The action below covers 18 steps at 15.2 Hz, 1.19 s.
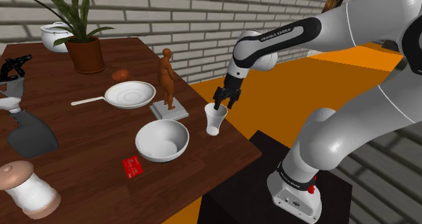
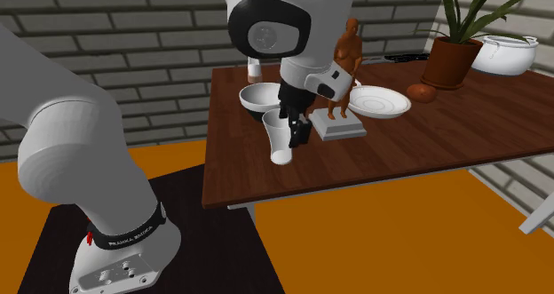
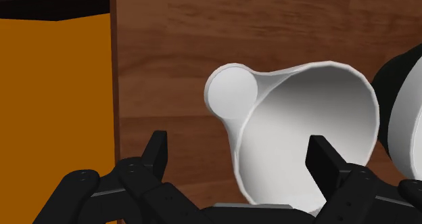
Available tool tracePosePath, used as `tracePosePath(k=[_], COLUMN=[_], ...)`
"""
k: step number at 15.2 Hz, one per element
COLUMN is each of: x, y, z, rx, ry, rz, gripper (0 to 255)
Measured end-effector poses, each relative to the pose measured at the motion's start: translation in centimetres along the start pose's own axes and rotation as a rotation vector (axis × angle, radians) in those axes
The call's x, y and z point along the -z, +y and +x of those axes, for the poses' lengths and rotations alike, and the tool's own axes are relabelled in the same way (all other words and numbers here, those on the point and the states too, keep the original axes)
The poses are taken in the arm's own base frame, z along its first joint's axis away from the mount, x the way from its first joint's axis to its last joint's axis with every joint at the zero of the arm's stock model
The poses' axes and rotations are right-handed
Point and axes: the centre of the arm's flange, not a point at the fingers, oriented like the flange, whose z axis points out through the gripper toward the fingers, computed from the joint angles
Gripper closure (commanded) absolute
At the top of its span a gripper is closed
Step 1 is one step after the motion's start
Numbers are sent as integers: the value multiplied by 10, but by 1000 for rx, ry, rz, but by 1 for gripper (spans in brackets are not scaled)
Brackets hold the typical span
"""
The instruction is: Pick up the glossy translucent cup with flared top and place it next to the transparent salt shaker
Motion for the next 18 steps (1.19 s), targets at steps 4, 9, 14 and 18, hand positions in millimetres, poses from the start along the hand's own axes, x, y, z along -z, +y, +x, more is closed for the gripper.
tracePosePath(k=[4, 9, 14, 18], x=[-12, -13, -13, -13], y=[0, 0, 0, 0], z=[0, 0, 0, 0], rx=[0, 0, 0, 0], ry=[0, 1, 0, 0], rz=[0, 0, 0, 0], gripper=[0, 255, 255, 255])
